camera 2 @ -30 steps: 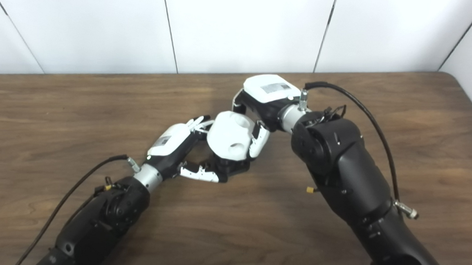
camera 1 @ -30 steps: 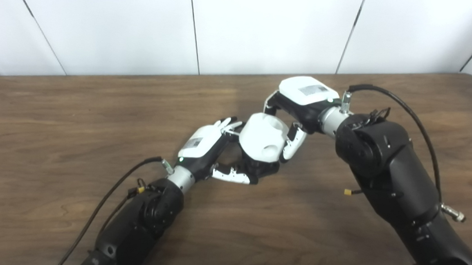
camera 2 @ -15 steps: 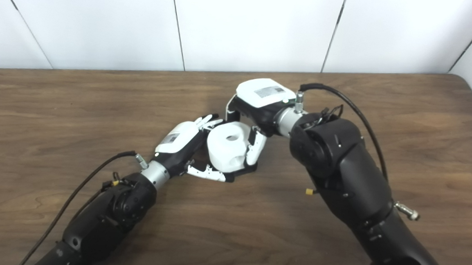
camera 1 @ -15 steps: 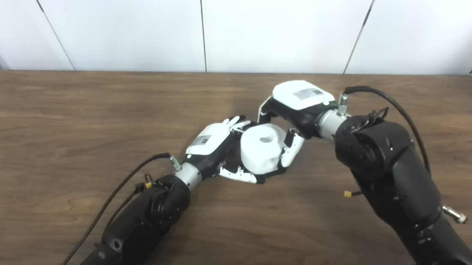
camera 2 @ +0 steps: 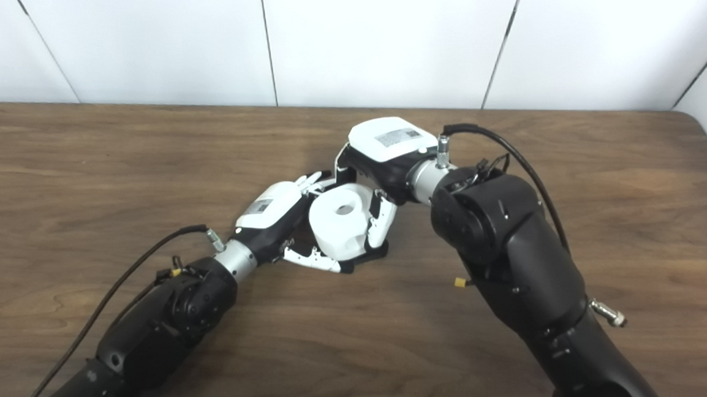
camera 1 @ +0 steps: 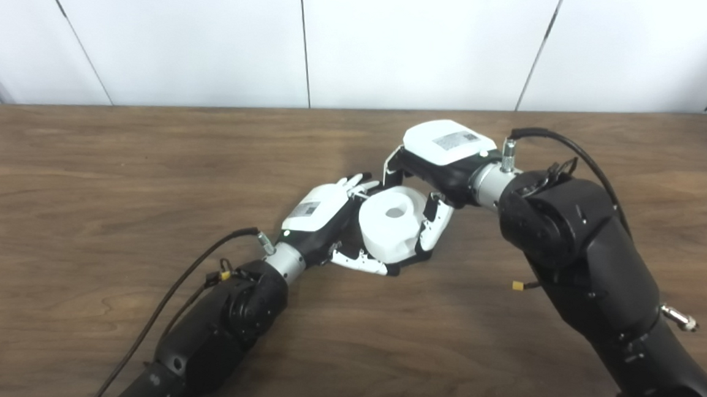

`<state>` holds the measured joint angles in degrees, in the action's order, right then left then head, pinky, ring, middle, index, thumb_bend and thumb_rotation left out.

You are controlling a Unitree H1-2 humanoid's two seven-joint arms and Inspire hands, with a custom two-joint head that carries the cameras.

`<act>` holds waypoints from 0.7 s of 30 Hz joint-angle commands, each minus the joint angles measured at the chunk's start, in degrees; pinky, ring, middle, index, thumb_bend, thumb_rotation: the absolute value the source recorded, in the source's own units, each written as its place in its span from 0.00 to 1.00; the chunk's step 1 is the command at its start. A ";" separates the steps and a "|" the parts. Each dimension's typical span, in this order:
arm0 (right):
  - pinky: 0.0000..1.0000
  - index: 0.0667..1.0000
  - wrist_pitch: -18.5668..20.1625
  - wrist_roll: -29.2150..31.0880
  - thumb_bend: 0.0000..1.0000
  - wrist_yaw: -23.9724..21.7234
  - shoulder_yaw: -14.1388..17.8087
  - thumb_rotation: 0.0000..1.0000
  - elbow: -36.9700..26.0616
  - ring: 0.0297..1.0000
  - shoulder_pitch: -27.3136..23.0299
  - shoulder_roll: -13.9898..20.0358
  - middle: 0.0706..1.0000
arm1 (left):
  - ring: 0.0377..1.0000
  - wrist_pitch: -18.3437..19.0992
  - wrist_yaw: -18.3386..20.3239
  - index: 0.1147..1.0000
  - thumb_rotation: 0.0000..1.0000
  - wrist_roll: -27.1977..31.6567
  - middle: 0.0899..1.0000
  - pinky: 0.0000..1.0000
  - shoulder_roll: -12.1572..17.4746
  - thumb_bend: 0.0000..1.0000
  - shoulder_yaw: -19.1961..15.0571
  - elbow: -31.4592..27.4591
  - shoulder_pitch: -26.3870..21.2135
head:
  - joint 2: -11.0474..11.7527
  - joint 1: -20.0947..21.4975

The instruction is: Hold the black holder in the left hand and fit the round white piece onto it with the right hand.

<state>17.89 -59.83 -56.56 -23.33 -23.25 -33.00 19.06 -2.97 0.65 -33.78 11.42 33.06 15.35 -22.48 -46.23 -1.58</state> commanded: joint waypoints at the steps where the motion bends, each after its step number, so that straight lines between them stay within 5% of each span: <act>1: 0.64 0.44 -0.29 0.30 0.53 -0.35 0.40 0.14 -1.14 0.74 -1.41 -0.39 0.68 | 1.00 2.42 6.04 0.41 0.06 -2.14 0.91 1.00 -0.44 0.52 2.92 2.94 2.41 | -0.05 -0.05; 2: 0.64 0.45 -0.17 0.23 0.53 -0.62 0.43 0.14 -1.19 0.74 -1.34 -0.35 0.68 | 1.00 2.37 6.03 0.41 0.06 -2.04 0.91 1.00 -0.40 0.52 2.85 2.89 2.46 | -0.07 0.12; 4: 0.63 0.57 0.28 -0.12 0.73 -1.98 0.38 0.18 -1.48 0.73 -1.44 -0.19 0.69 | 1.00 2.26 5.98 0.41 0.06 -1.82 0.91 1.00 -0.36 0.52 2.70 2.82 2.55 | -0.09 0.21; 7: 0.64 0.88 0.78 -1.57 0.91 -4.33 0.31 0.26 -2.21 0.80 -1.78 0.01 0.87 | 1.00 1.88 5.67 0.41 0.06 -2.21 0.91 1.00 -0.14 0.52 2.84 2.82 2.56 | -0.12 0.27; 9: 0.64 0.97 0.60 -2.68 0.96 -5.09 0.49 0.28 -2.57 0.84 -1.85 -0.09 0.94 | 1.00 1.84 5.80 0.41 0.06 -2.12 0.91 1.00 0.00 0.52 2.83 2.69 2.64 | -0.10 0.28; 21: 0.66 1.00 -0.89 -3.12 0.97 -3.35 1.97 0.29 -2.20 0.84 -1.14 -0.62 0.94 | 1.00 1.67 5.75 0.41 0.06 -2.34 0.90 1.00 0.50 0.52 2.87 2.71 2.91 | -0.24 0.64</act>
<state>17.70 -62.33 -61.93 -22.43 -23.75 -32.37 18.61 -2.99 0.65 -33.77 11.47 33.04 15.35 -22.43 -46.41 -0.88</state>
